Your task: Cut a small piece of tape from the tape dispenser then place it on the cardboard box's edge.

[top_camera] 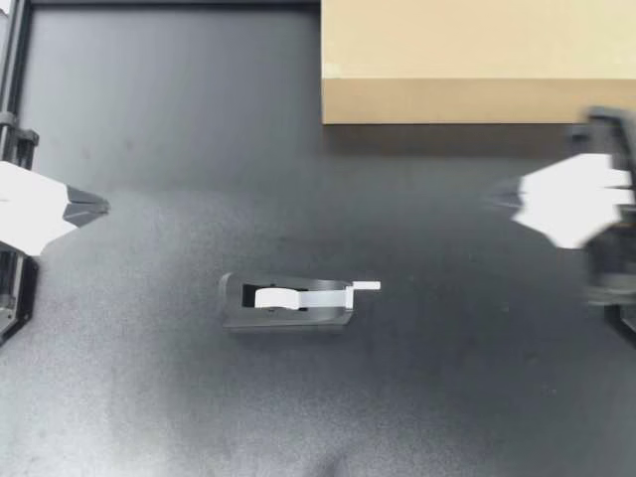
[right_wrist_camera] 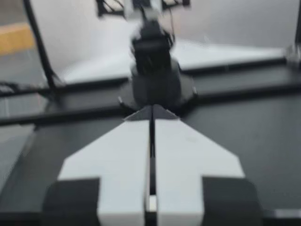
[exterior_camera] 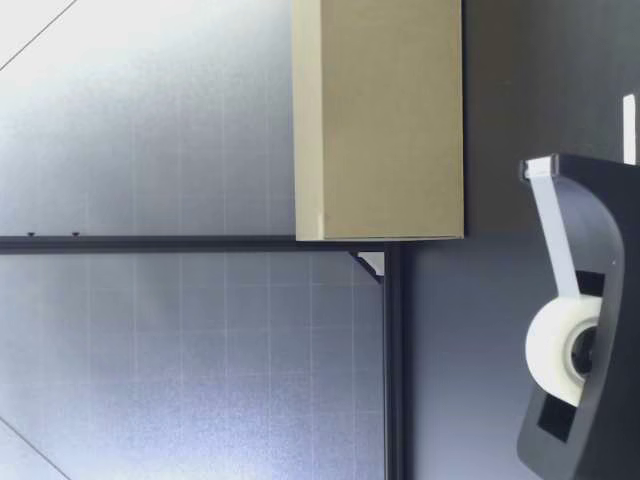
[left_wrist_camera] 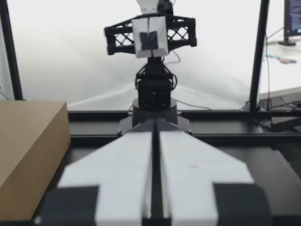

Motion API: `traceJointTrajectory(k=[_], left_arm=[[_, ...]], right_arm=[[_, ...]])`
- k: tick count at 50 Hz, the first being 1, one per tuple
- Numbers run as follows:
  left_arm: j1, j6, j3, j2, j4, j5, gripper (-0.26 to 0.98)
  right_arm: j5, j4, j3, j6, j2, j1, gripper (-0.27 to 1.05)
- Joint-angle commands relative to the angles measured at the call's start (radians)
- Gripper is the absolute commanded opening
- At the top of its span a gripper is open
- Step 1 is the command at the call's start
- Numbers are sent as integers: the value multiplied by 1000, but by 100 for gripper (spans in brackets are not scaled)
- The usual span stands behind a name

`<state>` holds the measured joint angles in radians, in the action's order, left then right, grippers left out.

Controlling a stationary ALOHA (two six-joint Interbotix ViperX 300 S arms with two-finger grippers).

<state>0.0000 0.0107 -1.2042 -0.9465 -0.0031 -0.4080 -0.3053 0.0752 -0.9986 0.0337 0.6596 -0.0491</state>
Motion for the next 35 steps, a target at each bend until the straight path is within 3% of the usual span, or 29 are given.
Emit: traceJointTrajectory(k=[1, 21, 35], left_arm=[[-3, -3, 6, 9, 0, -12, -13], [-3, -3, -3, 14, 0, -12, -13], [-3, -11, -21, 17, 0, -12, -13]], right_arm=[[51, 6, 101, 11, -95, -14, -13], [584, 8, 468, 58, -522, -17, -13], [1028, 8, 695, 41, -721, -17, -13]])
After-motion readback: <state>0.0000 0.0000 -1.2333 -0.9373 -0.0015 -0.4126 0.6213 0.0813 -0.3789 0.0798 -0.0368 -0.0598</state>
